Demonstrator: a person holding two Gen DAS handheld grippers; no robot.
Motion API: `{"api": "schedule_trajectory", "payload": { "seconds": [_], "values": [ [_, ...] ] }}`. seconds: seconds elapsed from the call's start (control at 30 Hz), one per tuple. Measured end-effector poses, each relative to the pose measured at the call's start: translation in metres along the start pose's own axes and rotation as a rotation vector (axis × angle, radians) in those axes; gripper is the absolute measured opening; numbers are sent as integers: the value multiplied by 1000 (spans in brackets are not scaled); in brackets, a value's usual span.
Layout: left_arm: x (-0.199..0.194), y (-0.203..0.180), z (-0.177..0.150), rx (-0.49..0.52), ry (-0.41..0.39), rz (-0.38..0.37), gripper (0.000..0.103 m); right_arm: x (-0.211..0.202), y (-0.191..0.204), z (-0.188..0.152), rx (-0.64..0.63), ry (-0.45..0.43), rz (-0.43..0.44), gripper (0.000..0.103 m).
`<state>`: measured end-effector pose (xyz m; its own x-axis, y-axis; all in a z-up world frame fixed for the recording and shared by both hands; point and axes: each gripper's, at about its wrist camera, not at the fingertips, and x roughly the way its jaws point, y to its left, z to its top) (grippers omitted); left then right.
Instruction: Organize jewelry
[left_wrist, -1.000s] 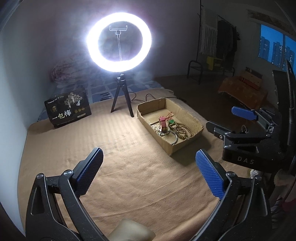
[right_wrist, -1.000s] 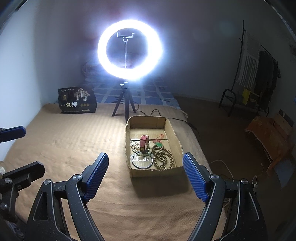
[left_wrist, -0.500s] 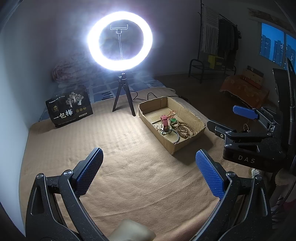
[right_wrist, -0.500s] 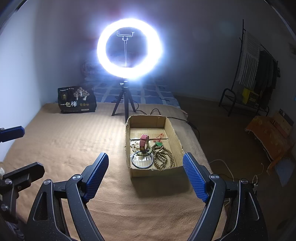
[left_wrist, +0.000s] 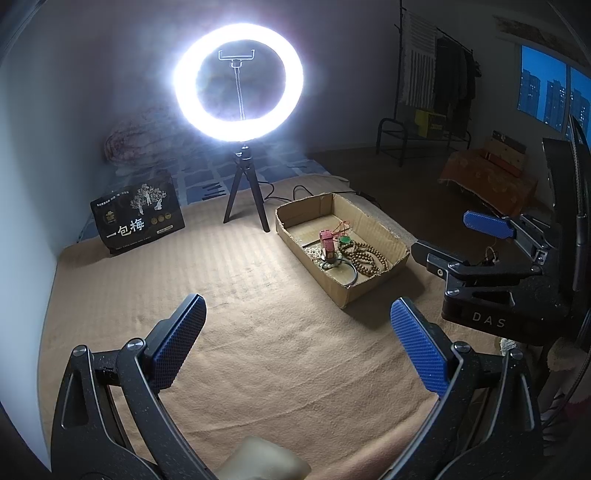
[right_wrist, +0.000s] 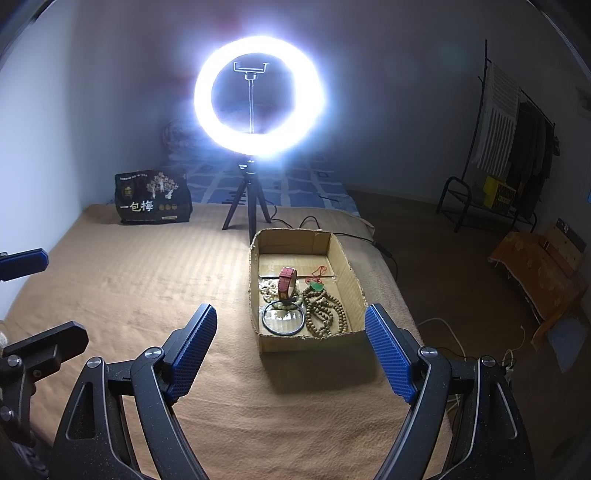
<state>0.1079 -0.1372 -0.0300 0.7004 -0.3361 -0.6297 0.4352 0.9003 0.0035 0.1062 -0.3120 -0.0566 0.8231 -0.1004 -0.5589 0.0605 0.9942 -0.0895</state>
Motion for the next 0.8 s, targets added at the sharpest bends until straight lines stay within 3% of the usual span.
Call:
{"api": "schedule_trajectory", "payload": {
  "seconds": [0.8],
  "values": [
    [1, -1, 1, -2, -1, -2, 102, 1, 0, -1, -4, 0, 1, 82]
  ]
}}
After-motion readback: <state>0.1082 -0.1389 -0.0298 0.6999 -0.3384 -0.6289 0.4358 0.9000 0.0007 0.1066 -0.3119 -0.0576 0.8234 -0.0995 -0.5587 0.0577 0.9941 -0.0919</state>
